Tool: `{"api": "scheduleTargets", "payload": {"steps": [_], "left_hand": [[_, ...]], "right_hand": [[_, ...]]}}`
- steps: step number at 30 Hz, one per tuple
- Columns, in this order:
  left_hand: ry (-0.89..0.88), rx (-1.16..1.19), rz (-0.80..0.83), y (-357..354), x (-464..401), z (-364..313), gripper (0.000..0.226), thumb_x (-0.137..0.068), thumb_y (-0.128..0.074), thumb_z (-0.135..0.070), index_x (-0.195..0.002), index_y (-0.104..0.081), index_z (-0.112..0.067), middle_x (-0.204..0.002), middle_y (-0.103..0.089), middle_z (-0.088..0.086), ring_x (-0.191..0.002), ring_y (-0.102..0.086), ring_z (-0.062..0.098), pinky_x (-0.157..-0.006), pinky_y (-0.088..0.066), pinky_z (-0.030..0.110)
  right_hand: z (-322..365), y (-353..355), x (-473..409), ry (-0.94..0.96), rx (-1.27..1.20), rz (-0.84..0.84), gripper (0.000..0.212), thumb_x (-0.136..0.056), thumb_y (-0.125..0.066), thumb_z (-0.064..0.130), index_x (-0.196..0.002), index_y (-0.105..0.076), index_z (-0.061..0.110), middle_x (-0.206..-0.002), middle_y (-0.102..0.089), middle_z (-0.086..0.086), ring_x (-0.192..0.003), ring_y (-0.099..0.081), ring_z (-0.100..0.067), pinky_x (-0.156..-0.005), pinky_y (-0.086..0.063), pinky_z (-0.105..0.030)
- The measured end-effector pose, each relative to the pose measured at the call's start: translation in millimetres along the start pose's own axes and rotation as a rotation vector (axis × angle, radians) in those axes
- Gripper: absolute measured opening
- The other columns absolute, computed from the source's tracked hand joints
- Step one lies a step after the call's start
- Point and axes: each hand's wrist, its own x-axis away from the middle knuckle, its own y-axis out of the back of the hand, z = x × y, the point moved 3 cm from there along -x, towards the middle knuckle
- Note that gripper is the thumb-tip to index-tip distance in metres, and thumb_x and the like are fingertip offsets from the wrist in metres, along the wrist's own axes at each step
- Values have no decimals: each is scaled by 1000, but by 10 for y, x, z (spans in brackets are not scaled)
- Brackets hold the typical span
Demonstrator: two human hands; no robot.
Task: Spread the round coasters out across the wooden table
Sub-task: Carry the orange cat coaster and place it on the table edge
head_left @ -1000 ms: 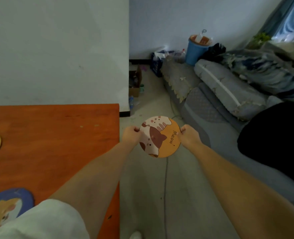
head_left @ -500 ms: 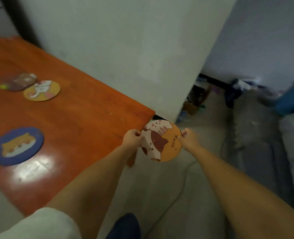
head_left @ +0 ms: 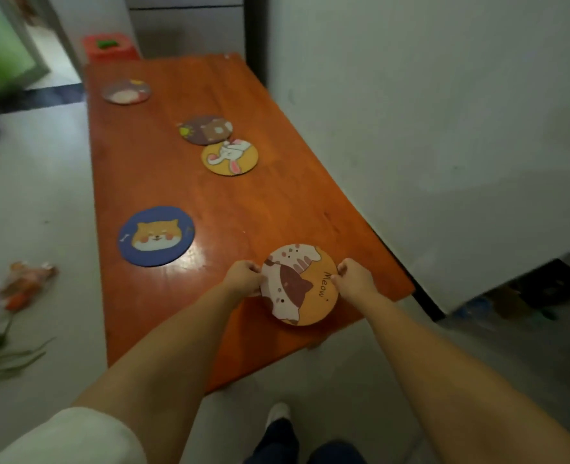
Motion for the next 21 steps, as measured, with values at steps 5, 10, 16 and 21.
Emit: {"api": "scheduleTargets", "payload": {"steps": [5, 10, 16, 21], "left_hand": [[116, 114, -49, 176, -1, 225, 16, -92, -53, 3, -80, -48, -6, -84, -54, 15, -89, -55, 31, -81, -55, 39], [199, 129, -100, 292, 66, 427, 26, -91, -55, 3, -69, -45, -8, -82, -55, 12, -90, -56, 30, -79, -54, 37], [250, -82, -191, 150, 55, 525, 35, -88, -54, 3, -60, -38, -11, -80, -50, 14, -80, -54, 29, -80, -56, 42], [227, -313, -208, 112, 61, 477, 31, -88, -57, -13, -115, -48, -2, -112, -58, 18, -100, -60, 34, -79, -53, 40]], "right_hand": [[187, -285, -225, 46, 63, 155, 21, -91, -56, 15, -76, -43, 16, -78, -50, 0, -81, -48, -22, -61, -37, -27], [280, -475, -300, 86, 184, 308, 31, -91, -58, 21, -67, -39, 23, -78, -53, 0, -88, -55, -25, -87, -48, -39], [213, -563, -345, 136, 273, 331, 35, -91, -59, 21, -65, -35, 24, -73, -49, 3, -81, -51, -21, -55, -38, -26], [246, -507, -339, 220, 387, 301, 30, -88, -63, 29, -108, -49, 11, -107, -63, -10, -99, -62, -29, -80, -51, -40]]}}
